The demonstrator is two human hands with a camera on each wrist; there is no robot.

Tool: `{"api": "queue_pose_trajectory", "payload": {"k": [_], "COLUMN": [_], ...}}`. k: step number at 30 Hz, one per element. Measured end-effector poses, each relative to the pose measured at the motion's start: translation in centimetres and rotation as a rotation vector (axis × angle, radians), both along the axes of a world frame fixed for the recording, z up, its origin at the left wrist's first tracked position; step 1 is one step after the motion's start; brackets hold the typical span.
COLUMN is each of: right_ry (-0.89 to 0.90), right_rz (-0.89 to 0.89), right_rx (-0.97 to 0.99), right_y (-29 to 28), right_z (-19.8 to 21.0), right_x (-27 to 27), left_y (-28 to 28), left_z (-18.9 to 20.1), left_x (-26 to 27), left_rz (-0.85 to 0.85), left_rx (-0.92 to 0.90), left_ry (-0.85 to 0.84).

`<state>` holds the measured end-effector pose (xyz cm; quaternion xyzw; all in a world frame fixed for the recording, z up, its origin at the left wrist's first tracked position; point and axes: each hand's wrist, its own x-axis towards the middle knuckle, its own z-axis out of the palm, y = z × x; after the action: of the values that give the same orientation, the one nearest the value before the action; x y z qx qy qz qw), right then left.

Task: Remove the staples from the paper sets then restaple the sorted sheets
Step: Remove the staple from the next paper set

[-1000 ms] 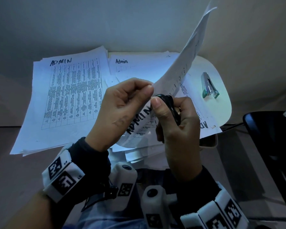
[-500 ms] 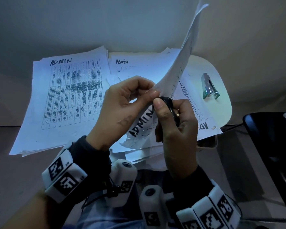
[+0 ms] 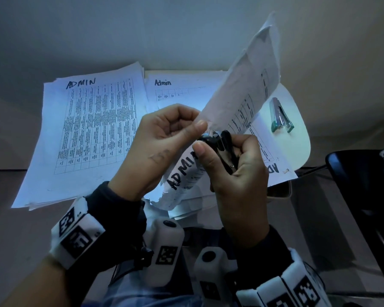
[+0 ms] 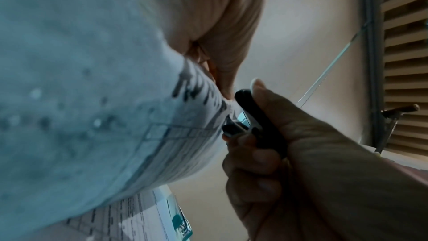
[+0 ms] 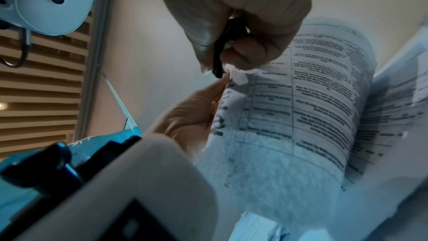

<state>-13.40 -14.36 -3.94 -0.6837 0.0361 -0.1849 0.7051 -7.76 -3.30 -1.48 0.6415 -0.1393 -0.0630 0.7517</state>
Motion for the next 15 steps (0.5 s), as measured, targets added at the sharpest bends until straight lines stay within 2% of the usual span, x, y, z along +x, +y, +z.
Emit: {"api": "queue_pose_trajectory", "payload": {"k": [4,9,15], "right_ry": [0.027,0.068,0.108], "right_rz": [-0.012,-0.005,0.062], "right_rx": [-0.001,0.003,0.007], "right_y": [-0.09,-0.12,0.27], "right_z": [-0.07,-0.47,-0.54], "right_x": [-0.35,-0.69,-0.47], "left_y": [0.53,0.85,0.75], "left_z": [0.45,0.05,-0.34], "left_x": [0.18,0.68,0.54], "left_rz": [-0.03,0.022,0.071], "left_rx": [0.042,0.322,0.493], "left_ry": [0.03,-0.062,-0.147]}}
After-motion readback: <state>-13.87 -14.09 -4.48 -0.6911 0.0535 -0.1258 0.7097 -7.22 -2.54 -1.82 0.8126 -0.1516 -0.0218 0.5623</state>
